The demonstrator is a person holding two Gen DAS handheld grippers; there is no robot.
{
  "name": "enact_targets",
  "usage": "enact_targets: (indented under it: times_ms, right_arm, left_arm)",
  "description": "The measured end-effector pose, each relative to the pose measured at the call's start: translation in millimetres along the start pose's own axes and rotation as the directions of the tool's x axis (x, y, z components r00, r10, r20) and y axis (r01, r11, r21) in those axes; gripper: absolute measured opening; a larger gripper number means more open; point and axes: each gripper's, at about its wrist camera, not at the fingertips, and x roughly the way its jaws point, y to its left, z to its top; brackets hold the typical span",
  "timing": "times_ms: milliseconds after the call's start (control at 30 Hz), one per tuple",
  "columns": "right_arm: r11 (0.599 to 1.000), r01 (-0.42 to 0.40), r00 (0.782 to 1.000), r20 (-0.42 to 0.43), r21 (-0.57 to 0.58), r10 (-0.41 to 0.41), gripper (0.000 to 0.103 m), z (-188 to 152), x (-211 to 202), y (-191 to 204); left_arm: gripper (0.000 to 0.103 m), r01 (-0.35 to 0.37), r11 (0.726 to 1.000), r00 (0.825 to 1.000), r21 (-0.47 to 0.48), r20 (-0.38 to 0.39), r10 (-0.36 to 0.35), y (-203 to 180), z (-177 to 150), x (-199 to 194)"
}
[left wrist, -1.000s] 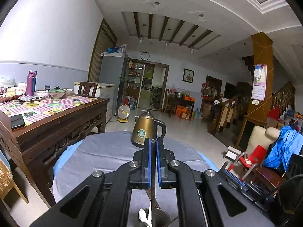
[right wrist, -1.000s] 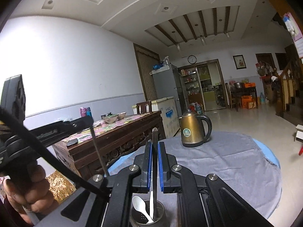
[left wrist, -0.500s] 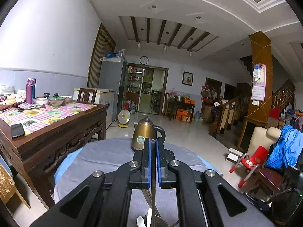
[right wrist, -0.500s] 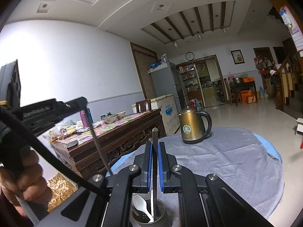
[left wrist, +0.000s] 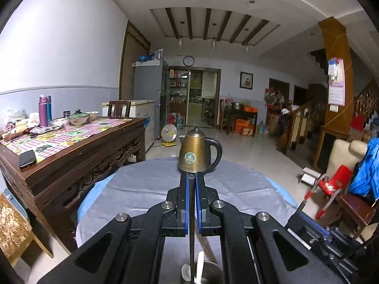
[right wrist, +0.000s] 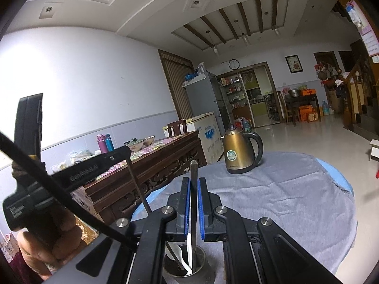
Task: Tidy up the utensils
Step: 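Lower the chopsticks into the metal cup and open both tools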
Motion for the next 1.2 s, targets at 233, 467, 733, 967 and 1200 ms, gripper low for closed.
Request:
enact_targets:
  times_ms: [233,467,733,967,1200]
  right_arm:
    - [1.0,0.001,1.0,-0.02,0.005,-0.001,0.007,-2,8,1]
    - [1.0,0.004,1.0,-0.031,0.005,-0.003,0.007,-4,12,2]
    - [1.0,0.011,0.999,-0.04,0.007,-0.011,0.007,-5,17,1]
    - [1.0,0.013,0.997,-0.072,0.008,-0.013,0.007,-11,25,3]
    - [1.0,-0.001,0.994,-0.108,0.012,0.002,0.009,-14,32,6]
  left_arm:
    - [0.005,-0.046,0.999,0.998,0.016,-0.052,0.047,0,-8,9]
    - [0.006,-0.078,0.997,0.993,0.016,-0.088,0.079,3,-11,15]
    - [0.006,-0.102,0.995,0.984,0.017,-0.144,0.104,3,-18,25]
    - [0.006,-0.1,0.995,0.982,0.001,-0.163,0.099,10,-23,30]
    - [0.009,-0.088,0.996,0.978,-0.02,-0.19,0.082,18,-24,32]
